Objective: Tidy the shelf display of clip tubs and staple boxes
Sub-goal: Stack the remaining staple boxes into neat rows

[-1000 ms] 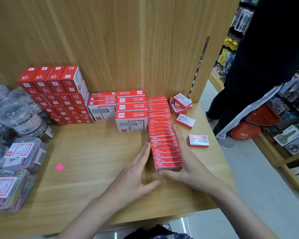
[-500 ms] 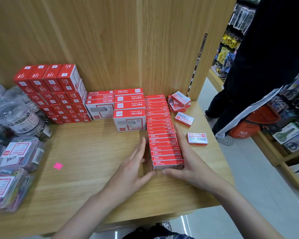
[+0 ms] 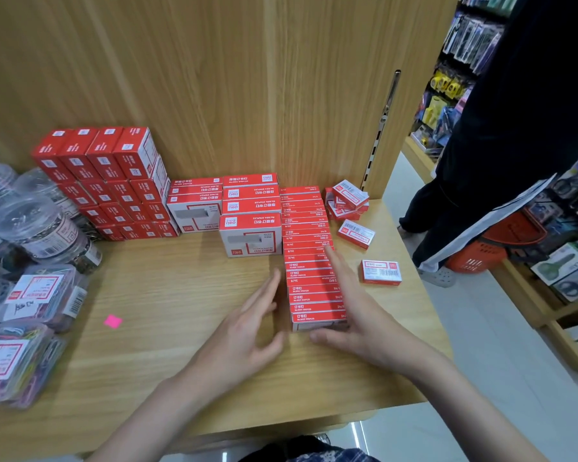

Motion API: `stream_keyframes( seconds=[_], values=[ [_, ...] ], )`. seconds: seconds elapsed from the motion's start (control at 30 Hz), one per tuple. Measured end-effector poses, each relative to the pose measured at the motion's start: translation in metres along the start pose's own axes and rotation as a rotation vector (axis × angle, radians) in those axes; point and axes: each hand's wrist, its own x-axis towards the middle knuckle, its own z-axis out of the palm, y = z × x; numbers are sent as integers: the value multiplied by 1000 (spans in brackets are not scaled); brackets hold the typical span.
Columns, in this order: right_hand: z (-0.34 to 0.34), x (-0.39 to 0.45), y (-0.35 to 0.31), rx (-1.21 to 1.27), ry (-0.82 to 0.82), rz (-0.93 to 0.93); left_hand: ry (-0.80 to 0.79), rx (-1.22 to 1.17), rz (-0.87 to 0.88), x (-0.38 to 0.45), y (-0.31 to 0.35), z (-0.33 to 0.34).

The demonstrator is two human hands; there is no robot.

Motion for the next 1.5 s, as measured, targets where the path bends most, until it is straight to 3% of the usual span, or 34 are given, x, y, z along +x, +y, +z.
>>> stream_keyframes(
  seconds=[0.1,0.17,0.27,0.37,0.5,0.7,0.93,1.23,1.4,1.5],
  values=[
    [-22,-1,-12,193,47,35,112,73,34,2,7,-19],
    [-40,8,-15,314,206,57,184,139,108,17,19,-31],
    [-68,36,-9,148,504,70,224,261,220,48,37,-40],
    [-87,69,-1,-61,598,194,204,473,319,75,42,-39],
    [-99,100,12,-190,497,319,167,765,301,101,42,-31],
    [-108,105,23,-92,418,336,54,989,194,123,37,-23],
    [-117,100,33,-273,248,194,33,960,187,128,29,-21],
    [-116,95,42,-329,243,-62,91,915,212,139,26,-26],
    [-121,105,41,-330,65,15,131,879,228,143,25,-28],
    [-118,105,38,-364,58,-2,128,869,233,145,23,-28]
  ],
)
